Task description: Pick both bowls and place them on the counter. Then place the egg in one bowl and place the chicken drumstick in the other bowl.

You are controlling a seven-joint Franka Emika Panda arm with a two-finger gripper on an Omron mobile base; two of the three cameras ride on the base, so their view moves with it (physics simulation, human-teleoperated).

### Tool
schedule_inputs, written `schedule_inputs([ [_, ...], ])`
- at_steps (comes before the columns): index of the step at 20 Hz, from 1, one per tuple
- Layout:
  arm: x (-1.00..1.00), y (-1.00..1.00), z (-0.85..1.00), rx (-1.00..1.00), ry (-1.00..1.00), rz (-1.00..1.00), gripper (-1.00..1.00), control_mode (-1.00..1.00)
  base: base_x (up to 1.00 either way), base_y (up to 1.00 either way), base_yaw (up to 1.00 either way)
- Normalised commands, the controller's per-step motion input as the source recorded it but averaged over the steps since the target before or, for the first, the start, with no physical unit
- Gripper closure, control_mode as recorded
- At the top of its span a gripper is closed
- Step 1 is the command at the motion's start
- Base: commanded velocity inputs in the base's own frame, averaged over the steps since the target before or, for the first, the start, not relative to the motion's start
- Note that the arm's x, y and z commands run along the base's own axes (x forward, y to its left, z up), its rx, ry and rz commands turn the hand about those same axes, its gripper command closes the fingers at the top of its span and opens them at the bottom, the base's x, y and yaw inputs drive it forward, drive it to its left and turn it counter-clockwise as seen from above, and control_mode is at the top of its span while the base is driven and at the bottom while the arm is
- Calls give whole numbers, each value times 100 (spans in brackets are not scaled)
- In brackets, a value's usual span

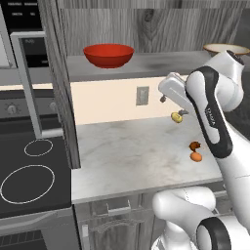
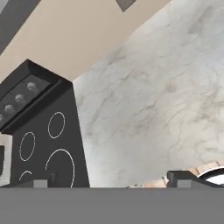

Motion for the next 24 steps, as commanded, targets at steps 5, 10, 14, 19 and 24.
schedule_inputs([
  [5,-11,11,24,9,0,-18,-100,-100,0,0,0],
  [10,-2,4,24,5,-1,-6,-100,-100,0,0,0],
  [14,0,13,27,3,0,-7,-100,-100,0,0,0],
  [19,0,4,31,7,0,-8,-100,-100,0,0,0],
  [24,1,7,28,9,-4,-7,-100,-100,0,0,0],
])
